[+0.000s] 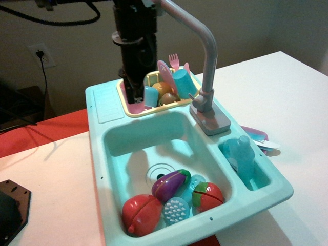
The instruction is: Put cup from counter to sink
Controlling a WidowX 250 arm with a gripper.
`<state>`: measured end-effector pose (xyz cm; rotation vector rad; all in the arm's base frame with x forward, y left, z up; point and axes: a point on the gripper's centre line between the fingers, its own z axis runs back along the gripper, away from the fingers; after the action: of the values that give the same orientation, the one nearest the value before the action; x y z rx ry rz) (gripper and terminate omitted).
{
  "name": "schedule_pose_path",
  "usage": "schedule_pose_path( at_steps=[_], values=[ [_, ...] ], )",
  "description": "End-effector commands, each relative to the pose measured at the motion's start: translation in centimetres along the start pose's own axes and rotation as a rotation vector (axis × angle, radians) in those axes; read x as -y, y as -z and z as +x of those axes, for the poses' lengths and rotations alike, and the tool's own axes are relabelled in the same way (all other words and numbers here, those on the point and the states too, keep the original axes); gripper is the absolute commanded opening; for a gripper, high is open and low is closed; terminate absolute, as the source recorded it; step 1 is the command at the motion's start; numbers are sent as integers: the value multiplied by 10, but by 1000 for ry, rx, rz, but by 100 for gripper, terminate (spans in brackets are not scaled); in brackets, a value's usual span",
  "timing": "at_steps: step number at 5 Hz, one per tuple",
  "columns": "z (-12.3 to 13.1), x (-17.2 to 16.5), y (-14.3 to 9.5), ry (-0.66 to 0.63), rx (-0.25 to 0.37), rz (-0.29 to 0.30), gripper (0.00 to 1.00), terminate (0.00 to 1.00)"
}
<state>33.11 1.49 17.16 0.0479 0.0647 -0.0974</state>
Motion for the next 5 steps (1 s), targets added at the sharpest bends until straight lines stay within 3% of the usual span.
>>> schedule_pose_path(
  at_steps=[1, 3, 5],
  values=[
    [9, 26, -10, 36, 44, -20, 0, 0],
    [12, 48, 12, 37, 23, -36, 0, 0],
    [11, 47, 47, 30, -15, -13, 0, 0]
  ],
)
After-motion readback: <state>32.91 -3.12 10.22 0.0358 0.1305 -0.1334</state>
